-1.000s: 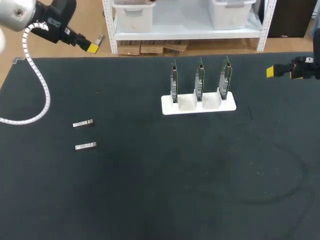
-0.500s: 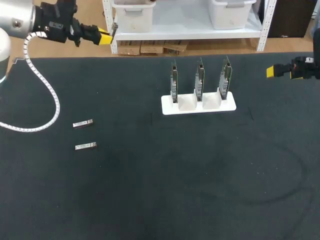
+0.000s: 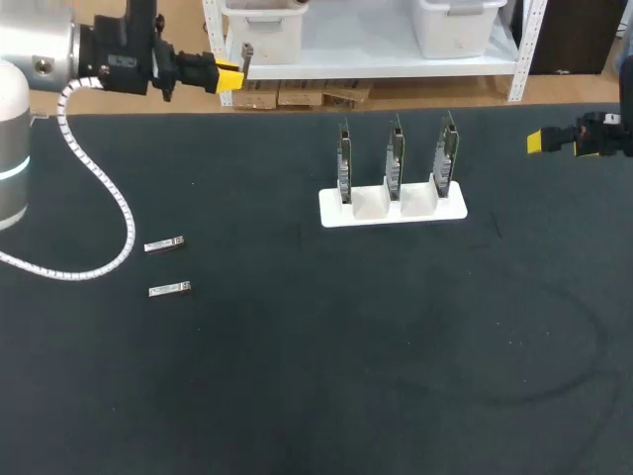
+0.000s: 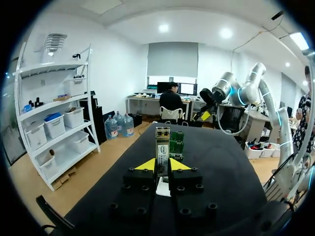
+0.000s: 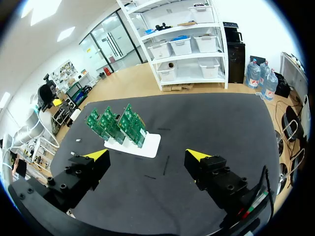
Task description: Pick up the optical module with the left hand, and insert it into the network port with the right hand.
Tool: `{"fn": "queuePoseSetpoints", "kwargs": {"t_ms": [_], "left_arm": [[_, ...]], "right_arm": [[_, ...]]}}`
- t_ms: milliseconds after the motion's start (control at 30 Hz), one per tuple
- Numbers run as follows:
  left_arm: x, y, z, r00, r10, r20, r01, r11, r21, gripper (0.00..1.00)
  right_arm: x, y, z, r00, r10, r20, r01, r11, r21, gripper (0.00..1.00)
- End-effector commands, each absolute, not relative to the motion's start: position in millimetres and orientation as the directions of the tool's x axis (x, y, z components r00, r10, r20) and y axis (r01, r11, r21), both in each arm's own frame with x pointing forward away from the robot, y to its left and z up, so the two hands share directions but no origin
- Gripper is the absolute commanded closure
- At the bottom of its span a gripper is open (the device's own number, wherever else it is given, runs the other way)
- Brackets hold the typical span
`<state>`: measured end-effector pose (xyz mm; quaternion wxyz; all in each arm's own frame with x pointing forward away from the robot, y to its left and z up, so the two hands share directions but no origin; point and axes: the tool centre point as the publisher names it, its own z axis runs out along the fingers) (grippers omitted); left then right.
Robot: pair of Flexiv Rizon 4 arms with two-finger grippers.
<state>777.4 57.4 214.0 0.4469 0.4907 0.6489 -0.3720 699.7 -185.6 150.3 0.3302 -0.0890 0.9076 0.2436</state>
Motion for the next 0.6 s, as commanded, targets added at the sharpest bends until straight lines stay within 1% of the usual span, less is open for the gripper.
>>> {"fn": "queuePoseSetpoints", "kwargs": {"t_ms": [33, 133, 233, 333, 467, 533, 600], "left_arm": [[786.8, 55.4, 212.0, -0.090, 0.232, -0.969, 0.988, 0.145, -0.056, 1.00], [787.7, 50.3, 215.7, -0.063, 0.187, -0.980, 0.996, 0.069, -0.050, 1.00], [789.0, 39.8, 219.4, -0.035, 0.203, -0.979, 0.999, 0.039, -0.028, 1.00], [790.2, 27.2, 221.0, -0.035, 0.227, -0.973, 0.999, 0.026, -0.030, 1.00], [790.4, 15.4, 219.6, -0.053, 0.259, -0.964, 0.998, 0.034, -0.046, 1.00], [791.1, 13.6, 218.2, -0.100, 0.280, -0.955, 0.993, 0.094, -0.076, 1.00], [791.1, 13.6, 218.2, -0.100, 0.280, -0.955, 0.993, 0.094, -0.076, 1.00]], "right_arm": [[699.7, -185.5, 150.2, -0.766, -0.001, -0.643, -0.322, 0.866, 0.383, 0.00], [699.7, -185.5, 150.2, -0.766, -0.001, -0.643, -0.322, 0.866, 0.383, 0.00], [699.7, -185.5, 150.2, -0.766, -0.001, -0.643, -0.322, 0.866, 0.383, 0.00], [699.7, -185.5, 150.2, -0.766, -0.001, -0.643, -0.322, 0.866, 0.383, 0.00], [699.7, -185.5, 150.2, -0.766, -0.001, -0.643, -0.322, 0.866, 0.383, 0.00], [699.7, -185.5, 150.2, -0.766, -0.001, -0.643, -0.322, 0.866, 0.383, 0.00], [699.7, -185.5, 150.2, -0.766, -0.001, -0.643, -0.322, 0.866, 0.383, 0.00]]}}
